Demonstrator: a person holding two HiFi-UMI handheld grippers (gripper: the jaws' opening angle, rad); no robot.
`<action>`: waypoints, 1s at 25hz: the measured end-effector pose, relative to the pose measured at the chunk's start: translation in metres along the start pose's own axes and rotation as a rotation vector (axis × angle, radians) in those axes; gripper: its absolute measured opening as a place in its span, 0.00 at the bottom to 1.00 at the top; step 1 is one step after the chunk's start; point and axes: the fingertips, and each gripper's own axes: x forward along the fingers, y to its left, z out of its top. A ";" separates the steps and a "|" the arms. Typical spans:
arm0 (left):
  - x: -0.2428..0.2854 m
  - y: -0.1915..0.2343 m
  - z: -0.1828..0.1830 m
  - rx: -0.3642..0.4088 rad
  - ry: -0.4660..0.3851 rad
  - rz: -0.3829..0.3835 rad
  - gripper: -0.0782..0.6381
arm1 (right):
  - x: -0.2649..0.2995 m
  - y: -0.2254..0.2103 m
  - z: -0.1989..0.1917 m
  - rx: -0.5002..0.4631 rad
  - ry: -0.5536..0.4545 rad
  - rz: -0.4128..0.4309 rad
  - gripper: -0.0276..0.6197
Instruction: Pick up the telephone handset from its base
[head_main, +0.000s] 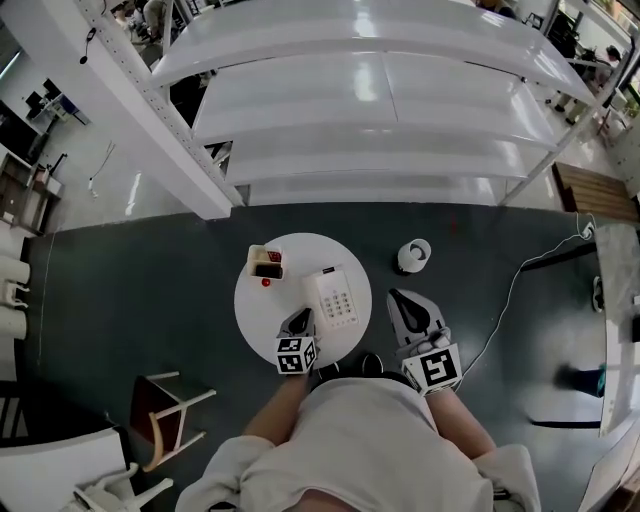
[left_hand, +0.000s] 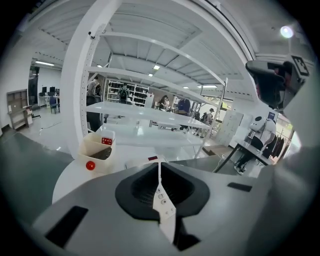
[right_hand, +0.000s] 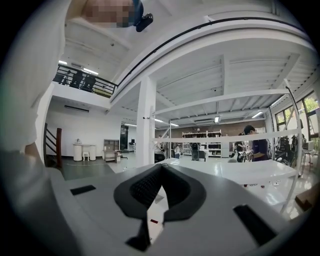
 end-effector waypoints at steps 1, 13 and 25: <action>0.003 0.001 -0.002 0.002 0.013 -0.002 0.14 | 0.001 0.000 0.000 0.004 0.001 -0.002 0.05; 0.034 0.016 -0.024 -0.040 0.143 0.089 0.47 | 0.005 -0.004 -0.006 0.039 0.019 -0.015 0.06; 0.062 0.037 -0.048 -0.157 0.280 0.238 0.52 | 0.010 -0.018 -0.010 0.076 0.045 -0.030 0.06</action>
